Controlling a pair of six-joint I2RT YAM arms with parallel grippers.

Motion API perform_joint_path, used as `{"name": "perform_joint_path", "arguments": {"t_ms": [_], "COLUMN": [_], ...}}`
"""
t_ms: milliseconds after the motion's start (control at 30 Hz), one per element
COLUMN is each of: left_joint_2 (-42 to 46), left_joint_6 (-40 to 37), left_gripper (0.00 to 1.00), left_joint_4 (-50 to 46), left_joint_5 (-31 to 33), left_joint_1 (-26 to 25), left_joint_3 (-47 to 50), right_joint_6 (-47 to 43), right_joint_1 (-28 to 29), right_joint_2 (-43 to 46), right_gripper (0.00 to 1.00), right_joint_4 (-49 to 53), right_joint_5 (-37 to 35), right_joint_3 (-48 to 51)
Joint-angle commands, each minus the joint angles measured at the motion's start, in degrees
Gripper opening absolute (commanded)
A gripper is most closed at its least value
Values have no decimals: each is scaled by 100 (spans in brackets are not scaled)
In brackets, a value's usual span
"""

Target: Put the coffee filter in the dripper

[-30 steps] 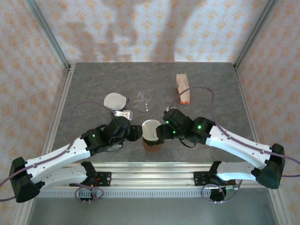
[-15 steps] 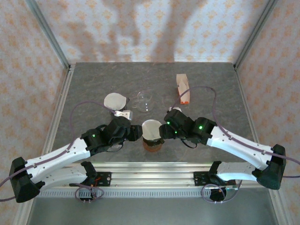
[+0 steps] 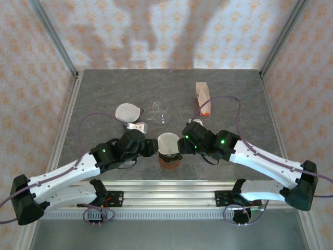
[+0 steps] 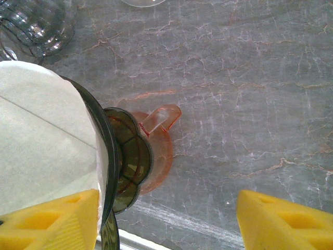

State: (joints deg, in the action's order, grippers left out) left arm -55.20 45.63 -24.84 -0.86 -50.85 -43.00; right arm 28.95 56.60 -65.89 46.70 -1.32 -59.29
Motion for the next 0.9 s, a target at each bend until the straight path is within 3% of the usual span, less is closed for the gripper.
{"name": "perform_joint_path", "arguments": {"t_ms": [0, 333, 867], "left_joint_2": [44, 40, 353], "left_joint_6": [65, 65, -107], "left_gripper": [46, 50, 73], "left_joint_4": [0, 35, -275], "left_joint_5": [74, 59, 170], "left_joint_1": [74, 73, 73], "left_joint_3": [32, 2, -589], "right_joint_6": [15, -40, -2], "right_joint_1": [22, 27, 26], "right_joint_2": [159, 366, 671], "right_gripper": [70, 71, 71], "right_joint_4": [-26, -62, 219], "right_joint_5": [-98, -184, -534], "right_joint_3": [27, -135, -355]}}
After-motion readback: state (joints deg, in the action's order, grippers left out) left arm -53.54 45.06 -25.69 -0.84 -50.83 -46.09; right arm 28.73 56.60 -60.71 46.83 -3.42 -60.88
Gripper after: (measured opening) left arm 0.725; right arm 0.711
